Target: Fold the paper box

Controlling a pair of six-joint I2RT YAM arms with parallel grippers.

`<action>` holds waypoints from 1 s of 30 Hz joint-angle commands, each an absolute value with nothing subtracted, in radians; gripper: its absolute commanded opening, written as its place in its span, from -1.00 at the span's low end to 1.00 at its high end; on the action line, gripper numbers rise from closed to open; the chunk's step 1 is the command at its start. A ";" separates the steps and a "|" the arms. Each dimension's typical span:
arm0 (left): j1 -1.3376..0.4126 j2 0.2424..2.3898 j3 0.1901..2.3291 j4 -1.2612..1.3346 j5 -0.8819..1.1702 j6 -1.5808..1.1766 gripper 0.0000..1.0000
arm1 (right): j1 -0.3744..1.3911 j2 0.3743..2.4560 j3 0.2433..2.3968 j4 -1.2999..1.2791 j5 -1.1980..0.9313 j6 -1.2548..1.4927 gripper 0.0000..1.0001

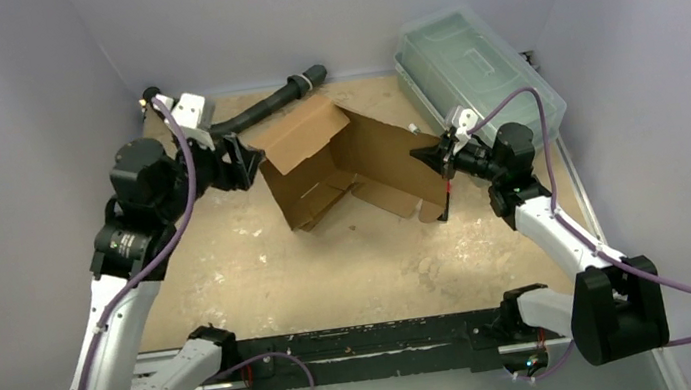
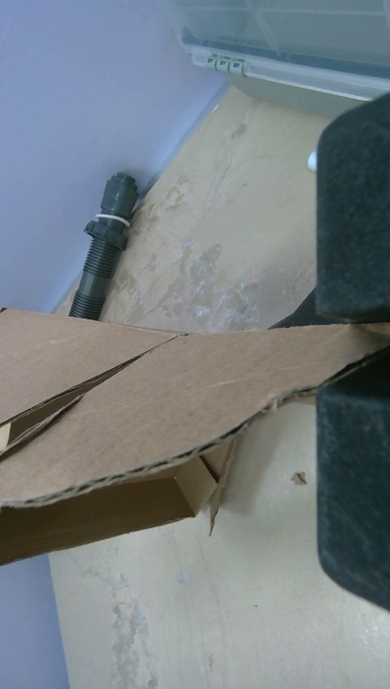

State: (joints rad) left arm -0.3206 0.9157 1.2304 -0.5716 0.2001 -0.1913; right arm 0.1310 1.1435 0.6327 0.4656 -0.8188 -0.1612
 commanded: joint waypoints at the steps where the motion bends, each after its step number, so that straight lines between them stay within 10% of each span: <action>1: -0.317 1.006 1.389 -0.604 0.240 0.027 0.28 | 0.138 1.150 0.631 0.484 -0.805 -0.184 -1.00; 9: -0.575 1.172 1.464 -0.572 -0.026 0.296 0.69 | 0.138 1.153 0.633 0.485 -0.809 -0.180 -1.00; 30: -0.697 1.406 1.541 -0.619 -0.286 0.522 0.69 | 0.138 1.162 0.636 0.486 -0.818 -0.173 -1.00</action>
